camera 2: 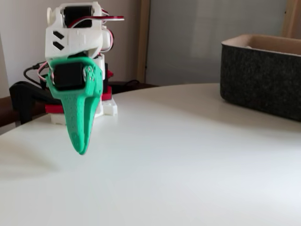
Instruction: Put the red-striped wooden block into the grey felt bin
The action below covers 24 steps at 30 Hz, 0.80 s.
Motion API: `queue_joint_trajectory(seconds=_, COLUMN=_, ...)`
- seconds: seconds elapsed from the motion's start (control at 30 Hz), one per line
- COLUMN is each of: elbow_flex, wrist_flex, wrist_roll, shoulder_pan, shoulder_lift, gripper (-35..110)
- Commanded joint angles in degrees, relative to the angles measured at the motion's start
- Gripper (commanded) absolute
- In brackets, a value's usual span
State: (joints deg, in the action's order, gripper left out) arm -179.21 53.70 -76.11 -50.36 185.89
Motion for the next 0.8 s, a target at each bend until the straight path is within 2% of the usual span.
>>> queue_joint_trajectory(seconds=0.0, elbow_flex=-0.97, wrist_flex=0.44, wrist_roll=-2.55, shoulder_pan=-0.35, shoulder_lift=1.41, gripper=0)
queue_joint_trajectory(seconds=0.77, elbow_flex=-0.97, wrist_flex=0.62, wrist_roll=-3.69, shoulder_pan=-0.35, shoulder_lift=1.41, gripper=0)
